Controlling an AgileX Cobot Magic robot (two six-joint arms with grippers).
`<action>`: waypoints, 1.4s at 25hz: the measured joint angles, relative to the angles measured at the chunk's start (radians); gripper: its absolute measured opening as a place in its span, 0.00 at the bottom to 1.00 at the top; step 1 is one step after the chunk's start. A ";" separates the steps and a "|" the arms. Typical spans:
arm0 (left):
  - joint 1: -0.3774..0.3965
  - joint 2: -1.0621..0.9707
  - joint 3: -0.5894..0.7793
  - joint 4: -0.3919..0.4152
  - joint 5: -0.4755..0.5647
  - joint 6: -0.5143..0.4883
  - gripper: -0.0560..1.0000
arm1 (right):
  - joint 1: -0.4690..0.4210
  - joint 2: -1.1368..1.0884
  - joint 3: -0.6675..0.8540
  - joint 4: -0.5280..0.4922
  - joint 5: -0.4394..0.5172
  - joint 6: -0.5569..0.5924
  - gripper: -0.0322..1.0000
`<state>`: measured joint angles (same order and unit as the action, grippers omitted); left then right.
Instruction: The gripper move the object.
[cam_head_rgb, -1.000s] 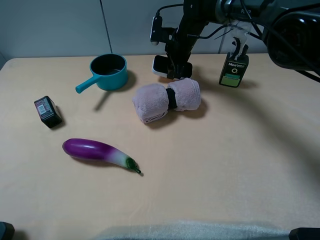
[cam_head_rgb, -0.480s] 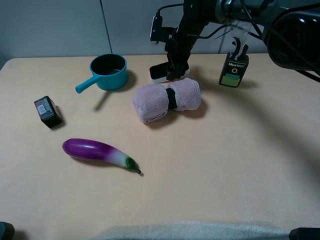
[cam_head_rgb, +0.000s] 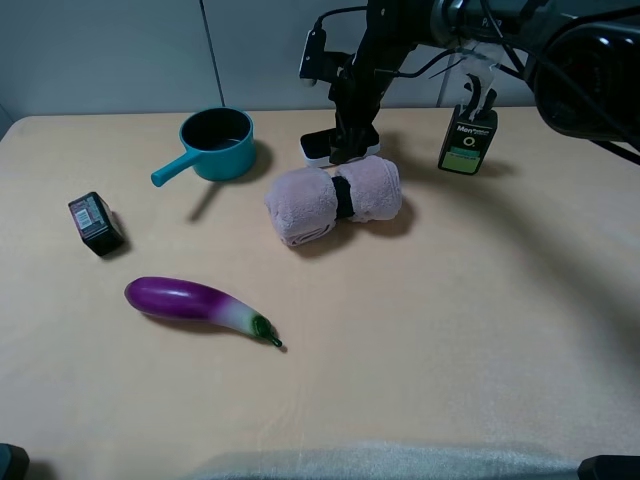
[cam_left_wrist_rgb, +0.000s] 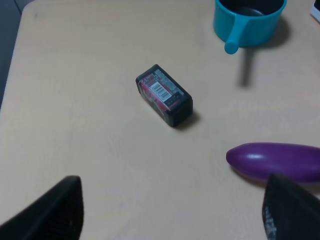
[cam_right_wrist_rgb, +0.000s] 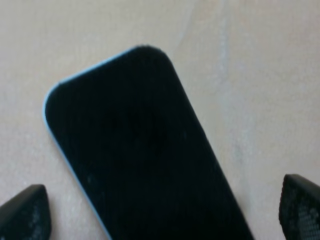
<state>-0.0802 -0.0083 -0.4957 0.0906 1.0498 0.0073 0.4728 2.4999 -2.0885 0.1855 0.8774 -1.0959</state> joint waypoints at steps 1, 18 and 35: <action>0.000 0.000 0.000 0.000 0.000 0.000 0.81 | 0.000 0.000 0.000 0.000 -0.004 0.011 0.70; 0.000 0.000 0.000 0.000 0.000 0.000 0.81 | 0.011 -0.062 -0.004 -0.069 0.099 0.273 0.70; 0.000 0.000 0.000 0.000 0.000 0.000 0.81 | 0.011 -0.237 -0.004 -0.204 0.337 0.839 0.70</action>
<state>-0.0802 -0.0083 -0.4957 0.0906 1.0498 0.0073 0.4841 2.2631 -2.0920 -0.0184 1.2140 -0.2572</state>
